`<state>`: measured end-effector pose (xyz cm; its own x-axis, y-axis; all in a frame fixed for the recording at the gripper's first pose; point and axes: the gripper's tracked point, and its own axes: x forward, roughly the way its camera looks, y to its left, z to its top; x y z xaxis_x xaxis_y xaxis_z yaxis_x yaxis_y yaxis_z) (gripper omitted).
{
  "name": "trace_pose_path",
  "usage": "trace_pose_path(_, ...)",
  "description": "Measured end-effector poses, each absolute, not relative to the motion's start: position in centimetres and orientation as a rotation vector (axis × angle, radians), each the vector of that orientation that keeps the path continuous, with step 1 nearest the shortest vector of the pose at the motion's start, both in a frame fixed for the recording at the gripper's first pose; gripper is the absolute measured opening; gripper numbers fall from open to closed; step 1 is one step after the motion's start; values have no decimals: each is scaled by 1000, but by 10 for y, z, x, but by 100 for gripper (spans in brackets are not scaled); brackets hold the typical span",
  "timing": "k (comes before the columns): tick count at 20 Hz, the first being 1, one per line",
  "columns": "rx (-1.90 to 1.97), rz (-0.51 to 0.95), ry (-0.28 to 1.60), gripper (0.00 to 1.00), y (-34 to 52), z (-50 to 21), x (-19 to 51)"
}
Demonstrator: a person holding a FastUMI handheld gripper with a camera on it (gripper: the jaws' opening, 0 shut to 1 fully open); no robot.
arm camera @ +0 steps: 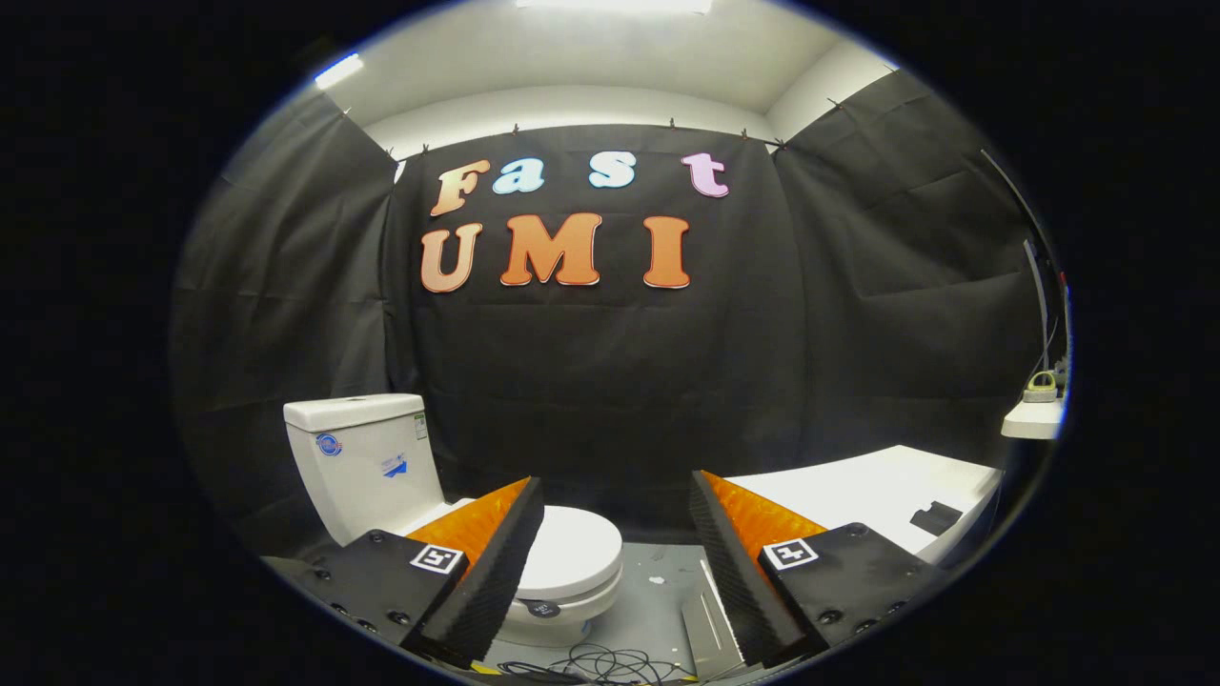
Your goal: Open the toilet lid.
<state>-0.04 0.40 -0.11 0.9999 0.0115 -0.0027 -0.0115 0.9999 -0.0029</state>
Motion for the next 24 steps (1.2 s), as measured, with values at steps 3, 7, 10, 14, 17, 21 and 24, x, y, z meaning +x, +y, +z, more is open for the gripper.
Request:
trace_pose_path(3,-3,16,1,98,5,0,-1)
trace_pose_path(7,14,34,-4,98,12,0,0)
trace_pose_path(10,12,40,-8,98,14,0,1)
trace_pose_path(14,16,33,-9,98,10,0,0)
trace_pose_path(17,27,26,-19,98,8,4,3)
trace_pose_path(21,62,9,-21,98,11,7,20)
trace_pose_path(24,127,-9,-75,98,10,23,49)
